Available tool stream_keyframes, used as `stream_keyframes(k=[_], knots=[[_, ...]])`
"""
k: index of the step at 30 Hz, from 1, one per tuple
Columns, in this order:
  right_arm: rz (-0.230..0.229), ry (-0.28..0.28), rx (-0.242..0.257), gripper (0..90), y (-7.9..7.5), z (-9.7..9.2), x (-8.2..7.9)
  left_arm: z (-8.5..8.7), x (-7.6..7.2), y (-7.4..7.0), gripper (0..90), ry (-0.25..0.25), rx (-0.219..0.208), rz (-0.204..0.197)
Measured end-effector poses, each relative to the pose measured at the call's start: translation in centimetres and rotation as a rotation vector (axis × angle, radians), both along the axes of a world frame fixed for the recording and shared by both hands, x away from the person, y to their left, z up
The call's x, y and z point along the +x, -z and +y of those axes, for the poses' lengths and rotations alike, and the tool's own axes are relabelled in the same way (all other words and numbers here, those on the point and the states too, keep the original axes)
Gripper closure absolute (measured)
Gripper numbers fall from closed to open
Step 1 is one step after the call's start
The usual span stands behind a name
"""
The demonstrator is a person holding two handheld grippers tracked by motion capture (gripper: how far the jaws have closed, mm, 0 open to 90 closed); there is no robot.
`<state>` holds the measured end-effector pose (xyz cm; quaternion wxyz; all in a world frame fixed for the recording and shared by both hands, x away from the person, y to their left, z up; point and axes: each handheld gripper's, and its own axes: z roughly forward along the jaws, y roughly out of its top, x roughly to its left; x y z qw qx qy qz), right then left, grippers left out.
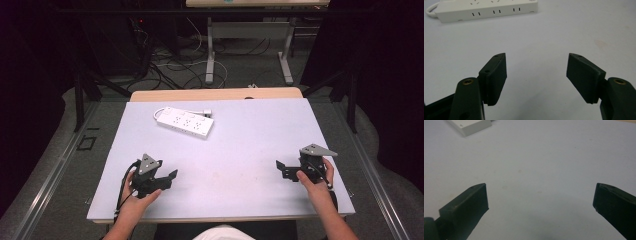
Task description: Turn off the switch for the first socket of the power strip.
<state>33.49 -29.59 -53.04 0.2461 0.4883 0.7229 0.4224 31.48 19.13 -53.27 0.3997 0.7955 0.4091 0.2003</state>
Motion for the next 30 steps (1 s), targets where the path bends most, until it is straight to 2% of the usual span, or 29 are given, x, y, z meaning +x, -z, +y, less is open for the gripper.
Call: stream_keyframes(k=[6, 7, 10, 12, 15, 16, 18, 25, 26, 30], knots=[[0.005, -0.005, 0.000, 0.0, 0.1, 0.0, 0.0, -0.3, 0.2, 0.4, 36.1, 0.016, 0.004, 0.023], [0.004, -0.005, -0.004, 0.0, 0.1, 0.0, 0.0, -0.4, 0.3, 0.5, 36.8, 0.014, -0.009, 0.027], [0.006, -0.004, 0.000, 0.0, 0.1, 0.0, 0.0, -0.6, 0.4, 0.5, 39.4, 0.023, -0.008, 0.039], [0.005, 0.006, 0.003, 0.0, 0.1, 0.0, 0.0, -0.8, 0.4, 0.6, 41.1, 0.025, -0.022, 0.049], [0.007, 0.005, 0.001, 0.0, 0.1, 0.0, 0.0, -1.1, 0.6, 0.5, 42.3, 0.040, -0.011, 0.055], [0.007, 0.005, 0.001, 0.0, 0.1, 0.0, 0.0, -1.4, 0.6, 0.5, 42.3, 0.035, -0.023, 0.056], [0.008, 0.005, 0.003, 0.0, 0.1, 0.0, 0.0, -1.6, 0.8, 0.4, 43.4, 0.045, -0.008, 0.059], [0.011, 0.008, 0.009, 0.0, 0.2, 0.1, 0.0, -2.3, 1.2, 0.2, 48.9, 0.052, -0.026, 0.065], [0.012, 0.009, 0.010, 0.0, 0.2, 0.1, 0.0, -2.3, 1.2, 0.1, 49.9, 0.055, -0.033, 0.080], [0.014, 0.003, 0.006, 0.0, 0.2, 0.1, 0.0, -2.6, 1.6, -0.3, 53.3, 0.050, -0.049, 0.091]])
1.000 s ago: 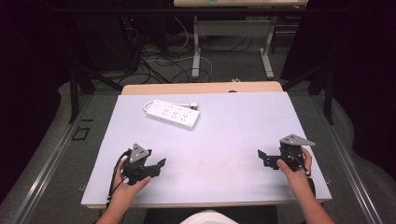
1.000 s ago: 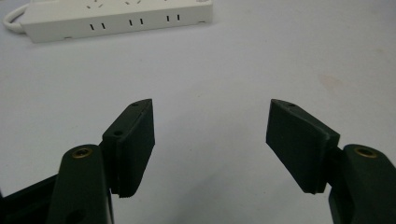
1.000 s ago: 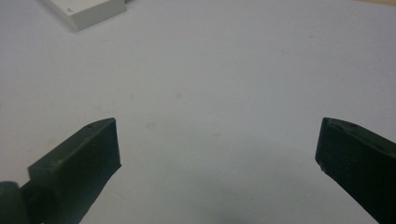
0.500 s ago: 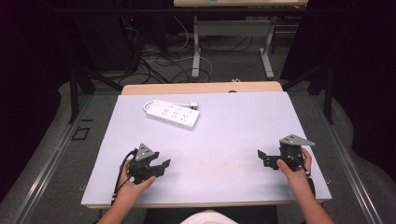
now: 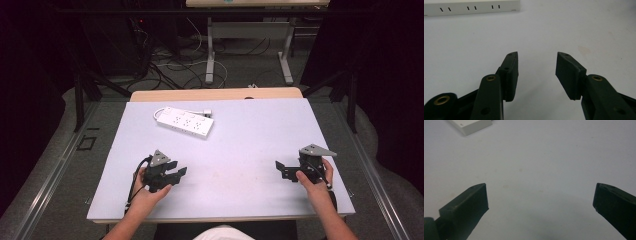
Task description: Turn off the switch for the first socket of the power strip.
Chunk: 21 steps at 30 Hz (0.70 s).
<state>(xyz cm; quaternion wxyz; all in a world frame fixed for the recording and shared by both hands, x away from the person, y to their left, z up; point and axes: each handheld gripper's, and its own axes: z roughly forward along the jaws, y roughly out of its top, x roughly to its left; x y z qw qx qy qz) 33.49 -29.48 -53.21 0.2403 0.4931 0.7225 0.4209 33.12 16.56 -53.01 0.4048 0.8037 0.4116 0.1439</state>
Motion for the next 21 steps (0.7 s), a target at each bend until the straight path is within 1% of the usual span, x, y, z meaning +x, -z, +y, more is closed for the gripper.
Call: stream_keyframes(k=[3, 5, 13, 14, 16, 18, 19, 20, 21], knots=[[0.001, 0.000, 0.004, 0.0, 0.0, 0.0, 0.0, -0.3, 0.4, -0.4, 56.5, -0.009, -0.005, 0.006], [-0.002, 0.001, 0.002, 0.0, 0.1, 0.0, 0.0, -0.4, 0.7, -0.7, 58.1, -0.012, 0.003, 0.005], [-0.003, 0.009, 0.006, 0.0, 0.1, 0.1, 0.0, -1.4, 1.9, -1.6, 64.1, -0.027, -0.017, 0.022], [-0.004, 0.008, 0.005, 0.0, 0.1, 0.1, 0.0, -1.6, 2.0, -1.7, 65.0, -0.026, -0.012, 0.025], [-0.005, 0.007, 0.006, 0.0, 0.1, 0.0, 0.0, -2.1, 2.3, -1.9, 66.5, -0.034, -0.025, 0.036], [-0.004, 0.006, 0.006, 0.0, 0.1, 0.0, 0.0, -2.3, 2.6, -2.2, 68.0, -0.022, -0.018, 0.037], [-0.004, 0.006, 0.006, 0.0, 0.1, 0.0, 0.1, -2.6, 2.7, -2.4, 68.4, -0.036, -0.024, 0.029], [-0.005, 0.006, 0.006, 0.0, 0.1, 0.0, 0.1, -2.7, 2.9, -2.5, 69.1, -0.034, -0.029, 0.028], [-0.005, 0.006, 0.006, 0.0, 0.1, 0.0, 0.1, -2.8, 3.0, -2.8, 70.0, -0.028, -0.025, 0.037]])
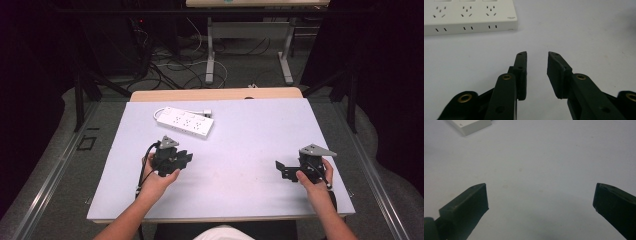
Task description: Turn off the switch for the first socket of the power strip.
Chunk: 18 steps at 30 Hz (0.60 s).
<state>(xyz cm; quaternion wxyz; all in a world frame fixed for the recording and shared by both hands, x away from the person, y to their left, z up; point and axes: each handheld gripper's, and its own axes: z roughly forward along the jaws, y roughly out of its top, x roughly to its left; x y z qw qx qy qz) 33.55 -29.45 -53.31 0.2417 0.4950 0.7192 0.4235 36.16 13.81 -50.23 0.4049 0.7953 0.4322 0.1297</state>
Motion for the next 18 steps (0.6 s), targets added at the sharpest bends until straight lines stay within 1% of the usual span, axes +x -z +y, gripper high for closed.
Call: stream_keyframes(k=[1, 2, 3, 4, 5, 6, 8, 10, 12, 13, 16, 18], knots=[[0.000, 0.000, 0.000, 0.0, 0.0, 0.0, 0.0, -0.1, 0.2, -0.2, 70.6, -0.003, -0.001, 0.000], [0.000, 0.001, 0.000, 0.0, 0.0, 0.0, 0.0, -0.2, 0.3, -0.5, 71.1, 0.003, 0.002, 0.010], [-0.002, -0.001, -0.003, 0.0, 0.0, 0.0, 0.0, -0.3, 0.5, -0.6, 71.4, -0.006, -0.002, 0.000], [-0.002, 0.000, -0.003, 0.0, 0.0, -0.1, 0.0, -0.4, 0.7, -0.9, 71.7, -0.002, -0.002, 0.014], [0.000, 0.002, -0.002, 0.0, 0.0, 0.0, 0.0, -0.4, 0.9, -1.1, 72.4, 0.001, 0.001, 0.018], [0.001, 0.002, -0.001, 0.0, 0.0, 0.0, 0.0, -0.6, 1.1, -1.2, 73.0, -0.010, -0.001, 0.007], [0.001, 0.003, -0.001, 0.0, 0.0, -0.1, 0.0, -0.7, 1.5, -1.5, 74.6, -0.013, 0.005, 0.015], [0.006, -0.002, 0.000, 0.0, 0.0, -0.1, 0.0, -0.7, 1.8, -1.8, 75.9, -0.015, 0.001, 0.022], [0.003, 0.001, -0.001, 0.0, 0.0, -0.1, 0.0, -0.7, 2.1, -2.0, 76.7, -0.013, 0.000, 0.027], [0.000, 0.003, -0.001, 0.0, 0.0, -0.1, 0.0, -0.8, 2.2, -2.2, 77.2, -0.020, -0.009, 0.038], [0.006, -0.003, -0.001, 0.0, 0.0, -0.1, 0.0, -1.0, 2.6, -2.4, 78.1, -0.024, -0.007, 0.044], [0.002, -0.006, -0.006, 0.0, 0.0, -0.2, 0.0, -1.0, 2.9, -2.6, 78.4, -0.026, -0.017, 0.042]])
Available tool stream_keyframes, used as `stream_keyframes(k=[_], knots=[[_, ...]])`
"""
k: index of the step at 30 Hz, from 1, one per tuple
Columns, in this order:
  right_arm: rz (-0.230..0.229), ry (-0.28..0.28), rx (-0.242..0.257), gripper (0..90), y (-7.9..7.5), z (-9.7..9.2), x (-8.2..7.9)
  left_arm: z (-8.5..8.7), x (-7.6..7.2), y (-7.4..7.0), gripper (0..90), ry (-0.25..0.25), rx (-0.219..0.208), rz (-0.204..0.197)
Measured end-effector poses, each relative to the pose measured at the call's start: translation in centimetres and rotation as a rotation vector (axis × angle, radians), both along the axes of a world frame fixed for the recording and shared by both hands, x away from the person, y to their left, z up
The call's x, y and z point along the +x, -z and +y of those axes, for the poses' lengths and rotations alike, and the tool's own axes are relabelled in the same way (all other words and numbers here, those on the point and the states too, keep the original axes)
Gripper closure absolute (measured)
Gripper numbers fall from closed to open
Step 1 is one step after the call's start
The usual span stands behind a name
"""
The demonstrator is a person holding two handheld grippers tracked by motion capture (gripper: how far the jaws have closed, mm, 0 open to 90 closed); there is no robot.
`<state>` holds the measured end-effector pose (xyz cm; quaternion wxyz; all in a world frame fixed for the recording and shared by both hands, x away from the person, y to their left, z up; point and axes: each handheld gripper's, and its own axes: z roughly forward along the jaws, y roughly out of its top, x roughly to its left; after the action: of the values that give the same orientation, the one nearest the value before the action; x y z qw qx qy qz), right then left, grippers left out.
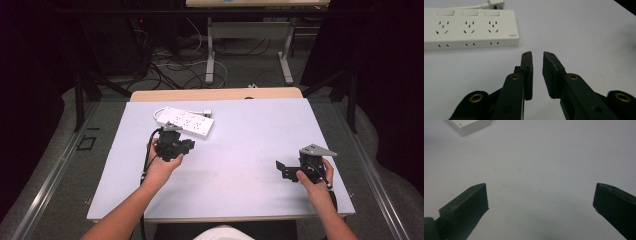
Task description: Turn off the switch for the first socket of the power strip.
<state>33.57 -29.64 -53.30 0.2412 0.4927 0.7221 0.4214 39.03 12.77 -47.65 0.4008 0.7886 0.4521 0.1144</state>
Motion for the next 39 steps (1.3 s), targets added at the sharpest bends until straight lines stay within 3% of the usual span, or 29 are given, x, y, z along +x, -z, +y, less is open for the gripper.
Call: stream_keyframes(k=[5, 9, 22, 39], knots=[[-0.001, -0.001, 0.000, 0.0, 0.0, 0.0, 0.0, -0.4, 0.9, -0.6, 78.4, 0.015, -0.004, 0.000], [0.002, 0.002, -0.004, 0.0, 0.0, 0.0, 0.0, -0.7, 1.6, -1.1, 77.0, 0.018, -0.007, -0.028], [-0.001, 0.001, 0.002, 0.0, 0.0, -0.1, 0.1, -1.6, 3.6, -2.3, 75.5, 0.016, 0.004, -0.062], [0.005, 0.004, 0.002, 0.0, 0.1, -0.1, 0.1, -1.7, 6.9, -2.6, 76.8, -0.058, 0.041, -0.029]])
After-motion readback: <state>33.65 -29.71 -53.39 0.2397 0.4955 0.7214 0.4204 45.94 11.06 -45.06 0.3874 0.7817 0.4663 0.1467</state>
